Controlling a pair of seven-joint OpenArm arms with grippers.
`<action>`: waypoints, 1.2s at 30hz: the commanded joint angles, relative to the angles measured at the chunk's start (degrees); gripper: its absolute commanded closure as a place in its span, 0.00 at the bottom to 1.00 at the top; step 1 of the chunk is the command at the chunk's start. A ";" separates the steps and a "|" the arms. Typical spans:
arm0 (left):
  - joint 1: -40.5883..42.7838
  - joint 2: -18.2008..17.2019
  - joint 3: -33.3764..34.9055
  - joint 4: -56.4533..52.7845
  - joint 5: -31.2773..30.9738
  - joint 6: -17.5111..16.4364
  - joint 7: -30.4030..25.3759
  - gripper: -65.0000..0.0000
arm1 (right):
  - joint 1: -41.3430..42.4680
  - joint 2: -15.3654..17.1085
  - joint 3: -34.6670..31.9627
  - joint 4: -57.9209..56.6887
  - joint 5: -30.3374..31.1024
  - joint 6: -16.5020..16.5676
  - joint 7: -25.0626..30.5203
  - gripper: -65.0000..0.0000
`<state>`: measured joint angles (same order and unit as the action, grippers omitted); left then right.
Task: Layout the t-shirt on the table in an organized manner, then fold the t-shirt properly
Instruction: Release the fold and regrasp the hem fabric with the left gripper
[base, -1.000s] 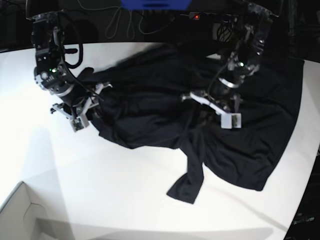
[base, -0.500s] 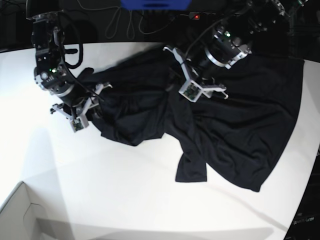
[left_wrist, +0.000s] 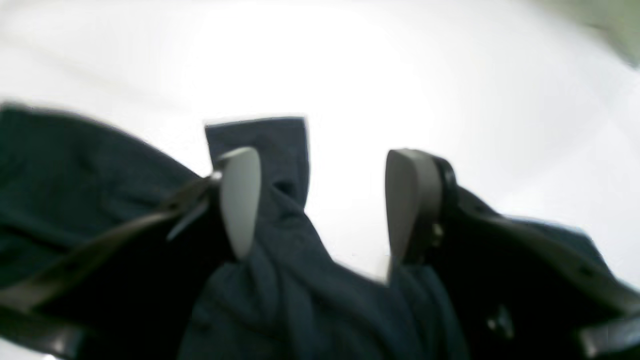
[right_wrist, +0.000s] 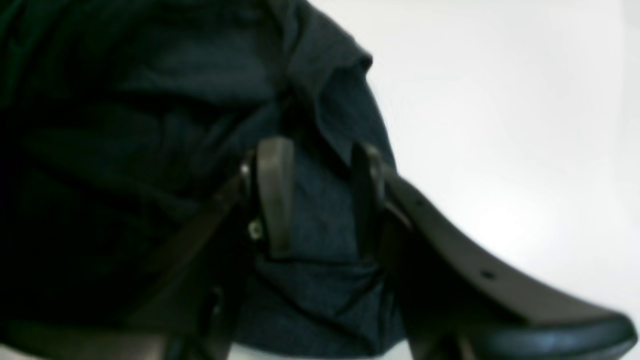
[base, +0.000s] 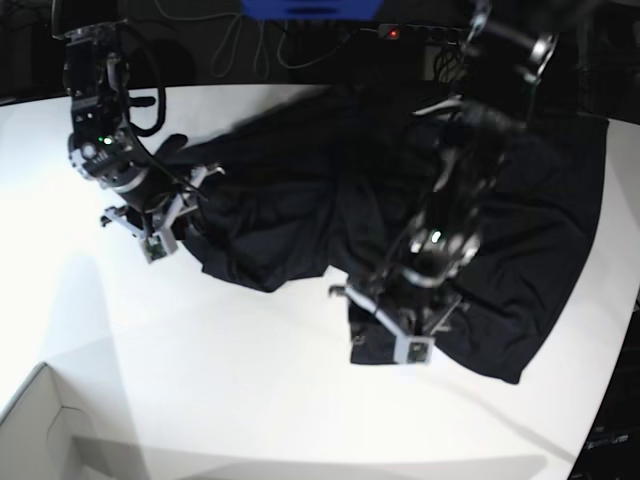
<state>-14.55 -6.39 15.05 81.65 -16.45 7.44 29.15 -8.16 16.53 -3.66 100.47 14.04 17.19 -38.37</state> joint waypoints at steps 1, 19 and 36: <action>-3.96 1.78 -0.94 -3.45 -0.21 0.25 -1.41 0.41 | 0.56 0.39 0.19 0.94 0.59 0.17 1.14 0.69; -23.65 6.79 -8.50 -51.10 6.65 4.56 -16.79 0.41 | 0.56 0.39 0.28 0.94 0.59 0.17 1.05 0.69; -24.09 6.79 -6.21 -49.95 6.73 -0.63 -21.89 0.41 | 0.21 0.30 0.19 0.85 0.59 0.17 1.05 0.69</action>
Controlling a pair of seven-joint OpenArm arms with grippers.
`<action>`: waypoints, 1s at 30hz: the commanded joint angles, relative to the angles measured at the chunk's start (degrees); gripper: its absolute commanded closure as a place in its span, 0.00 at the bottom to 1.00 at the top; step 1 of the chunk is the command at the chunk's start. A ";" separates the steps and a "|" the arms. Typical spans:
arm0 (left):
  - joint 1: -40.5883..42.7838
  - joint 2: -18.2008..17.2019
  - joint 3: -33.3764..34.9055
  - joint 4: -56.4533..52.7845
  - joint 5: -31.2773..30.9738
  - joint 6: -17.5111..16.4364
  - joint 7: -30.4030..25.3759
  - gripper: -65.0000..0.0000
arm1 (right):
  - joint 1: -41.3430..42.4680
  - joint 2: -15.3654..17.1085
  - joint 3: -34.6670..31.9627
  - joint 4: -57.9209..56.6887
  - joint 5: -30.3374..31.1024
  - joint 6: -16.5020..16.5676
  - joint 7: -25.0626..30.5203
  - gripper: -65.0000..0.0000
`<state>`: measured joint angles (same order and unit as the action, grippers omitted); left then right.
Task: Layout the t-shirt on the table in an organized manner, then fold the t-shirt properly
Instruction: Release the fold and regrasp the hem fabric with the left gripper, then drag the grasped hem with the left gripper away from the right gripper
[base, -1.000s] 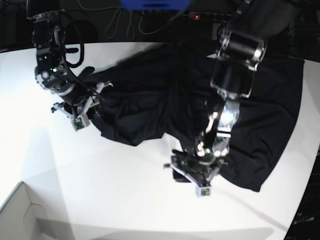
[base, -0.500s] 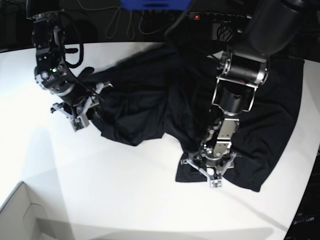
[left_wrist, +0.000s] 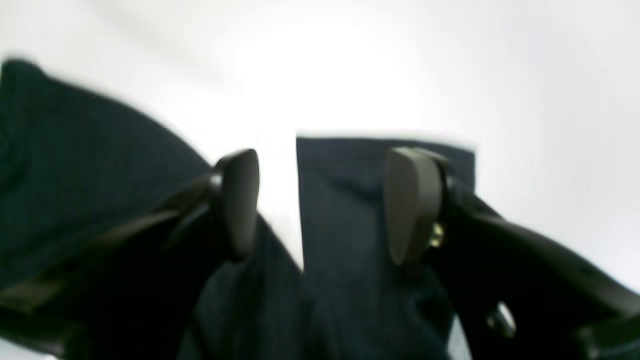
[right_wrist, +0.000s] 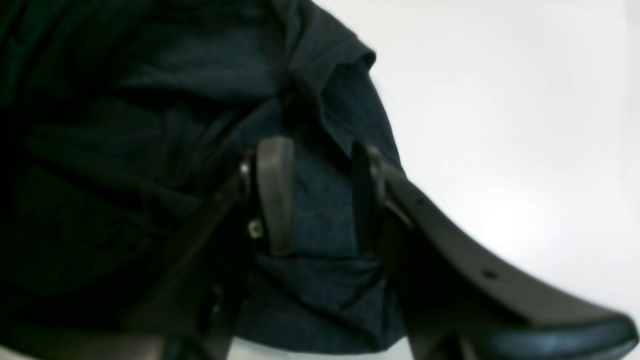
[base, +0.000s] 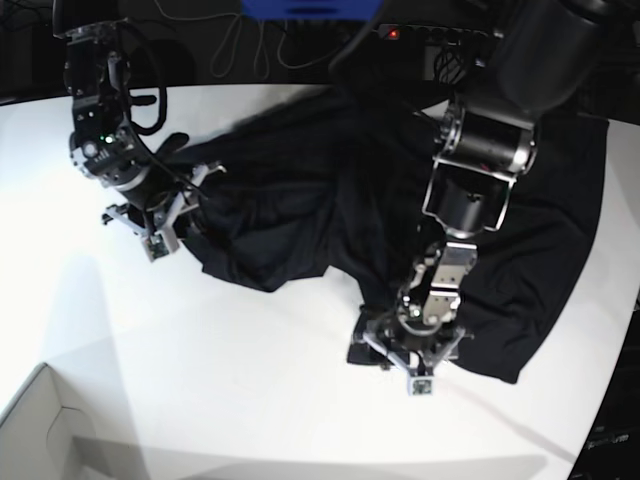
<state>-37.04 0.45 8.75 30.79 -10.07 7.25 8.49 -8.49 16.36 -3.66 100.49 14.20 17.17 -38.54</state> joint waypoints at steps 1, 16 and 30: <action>-1.60 -0.05 0.08 0.99 0.35 -0.43 -1.24 0.41 | 0.54 0.48 0.19 0.83 0.44 0.19 1.23 0.69; -2.39 0.39 0.17 -6.74 0.35 -7.03 -1.59 0.41 | 0.45 0.48 0.10 -1.45 0.44 0.19 1.40 0.69; -2.48 0.91 6.76 -7.27 0.35 -8.87 -1.59 0.55 | 0.36 0.48 0.10 -1.37 0.44 0.19 1.23 0.69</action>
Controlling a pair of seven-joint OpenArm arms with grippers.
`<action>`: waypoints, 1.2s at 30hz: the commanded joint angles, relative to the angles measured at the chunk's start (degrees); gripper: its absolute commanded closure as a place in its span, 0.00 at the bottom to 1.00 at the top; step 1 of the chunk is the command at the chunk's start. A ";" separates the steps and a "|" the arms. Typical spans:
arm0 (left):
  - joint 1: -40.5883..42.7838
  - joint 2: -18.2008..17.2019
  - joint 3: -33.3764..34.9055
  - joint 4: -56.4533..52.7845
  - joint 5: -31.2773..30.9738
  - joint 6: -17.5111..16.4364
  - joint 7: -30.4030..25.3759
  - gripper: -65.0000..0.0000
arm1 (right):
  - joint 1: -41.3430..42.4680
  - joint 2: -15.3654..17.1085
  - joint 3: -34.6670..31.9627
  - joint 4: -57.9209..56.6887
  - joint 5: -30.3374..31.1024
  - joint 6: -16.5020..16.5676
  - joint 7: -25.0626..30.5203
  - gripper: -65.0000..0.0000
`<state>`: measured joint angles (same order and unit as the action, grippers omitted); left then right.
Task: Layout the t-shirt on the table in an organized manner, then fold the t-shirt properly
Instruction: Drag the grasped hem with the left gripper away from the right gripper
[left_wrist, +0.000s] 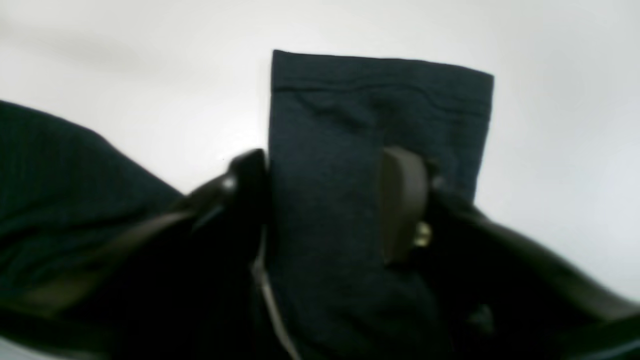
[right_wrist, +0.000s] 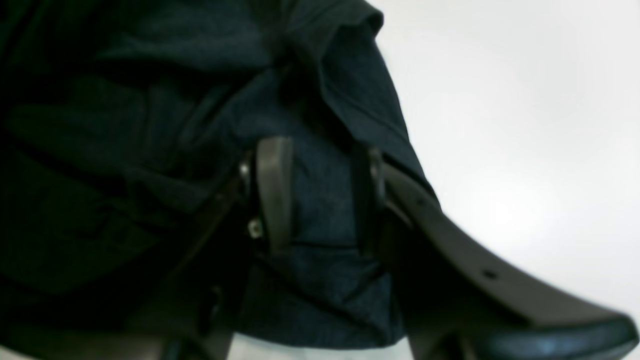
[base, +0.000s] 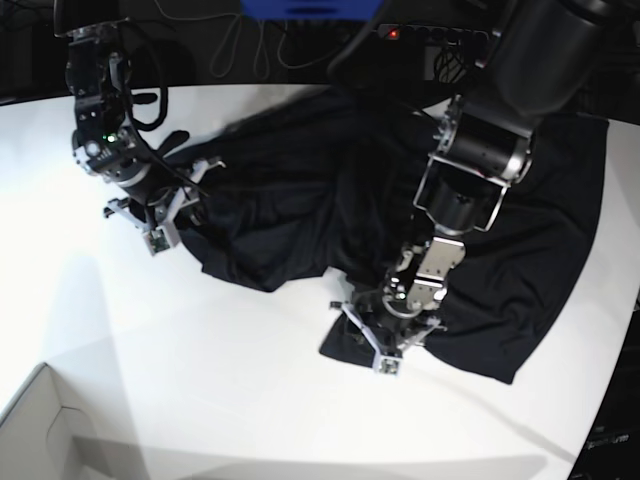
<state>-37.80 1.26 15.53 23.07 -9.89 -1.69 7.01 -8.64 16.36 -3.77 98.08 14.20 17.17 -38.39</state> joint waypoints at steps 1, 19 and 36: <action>-1.71 0.11 -0.01 0.27 0.18 0.07 -0.10 0.62 | 0.51 0.48 0.21 1.04 0.44 0.19 1.07 0.69; -2.24 -5.08 -9.68 20.31 0.18 3.50 11.15 1.00 | 0.51 0.74 0.21 1.30 0.44 0.19 0.99 0.69; 5.85 -17.12 -11.09 45.55 0.18 17.12 26.71 1.00 | 0.95 0.74 0.21 1.30 0.44 0.19 1.07 0.69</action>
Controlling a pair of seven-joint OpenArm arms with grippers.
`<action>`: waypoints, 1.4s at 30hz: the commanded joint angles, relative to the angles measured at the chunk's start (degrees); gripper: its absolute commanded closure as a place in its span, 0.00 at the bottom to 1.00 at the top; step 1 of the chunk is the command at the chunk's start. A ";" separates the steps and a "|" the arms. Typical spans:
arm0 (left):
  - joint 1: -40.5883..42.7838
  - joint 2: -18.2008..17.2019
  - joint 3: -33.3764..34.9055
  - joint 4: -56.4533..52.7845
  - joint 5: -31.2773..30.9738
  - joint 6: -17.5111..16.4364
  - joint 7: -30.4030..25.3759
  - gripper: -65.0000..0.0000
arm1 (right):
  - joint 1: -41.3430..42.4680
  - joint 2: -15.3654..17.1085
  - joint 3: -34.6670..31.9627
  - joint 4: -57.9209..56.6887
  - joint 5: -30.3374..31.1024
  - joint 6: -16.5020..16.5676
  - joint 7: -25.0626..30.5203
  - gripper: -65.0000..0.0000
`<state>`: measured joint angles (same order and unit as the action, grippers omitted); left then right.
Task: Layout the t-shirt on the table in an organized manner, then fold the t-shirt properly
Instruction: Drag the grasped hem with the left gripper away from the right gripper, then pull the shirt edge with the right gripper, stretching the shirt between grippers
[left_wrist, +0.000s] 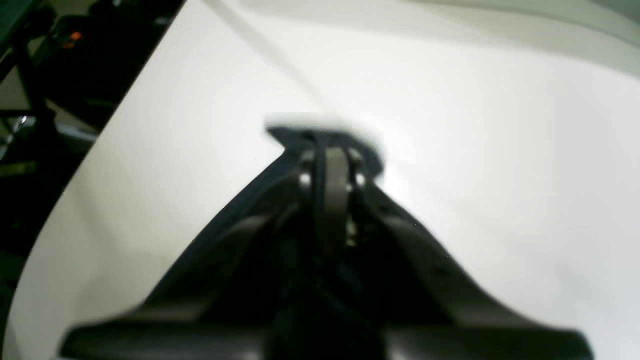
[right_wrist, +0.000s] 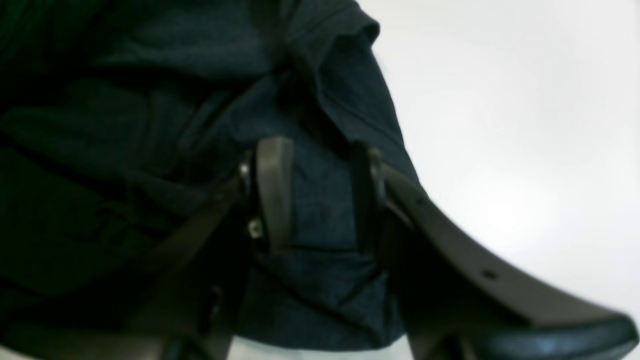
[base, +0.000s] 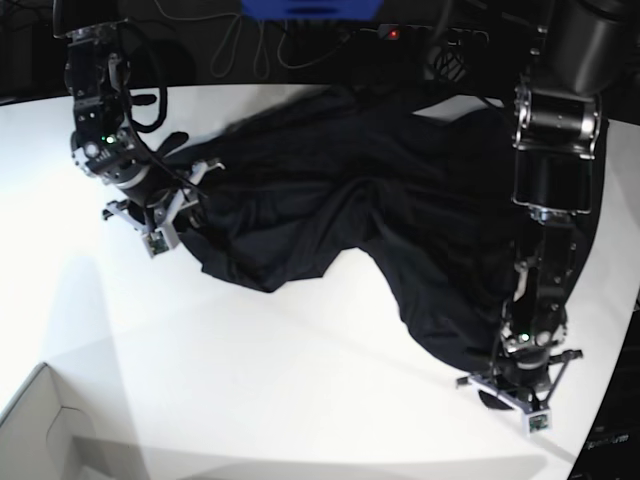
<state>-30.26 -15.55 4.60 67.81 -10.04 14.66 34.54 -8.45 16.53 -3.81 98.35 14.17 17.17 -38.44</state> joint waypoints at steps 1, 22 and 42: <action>-1.78 -0.32 -0.16 0.80 0.33 0.77 -0.92 1.00 | 0.76 0.56 0.25 1.04 0.46 0.19 1.12 0.69; -22.88 -0.40 0.10 -26.27 0.33 0.33 -13.49 1.00 | 1.02 0.48 -1.24 6.05 0.55 0.28 1.38 0.68; -11.89 -4.45 -0.07 -25.66 0.33 0.33 -13.84 1.00 | 29.77 -1.81 -29.02 -20.85 0.46 0.28 4.02 0.51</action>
<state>-40.12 -19.29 4.67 41.01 -10.22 14.76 22.02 19.66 14.85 -33.41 76.12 14.48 17.45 -35.86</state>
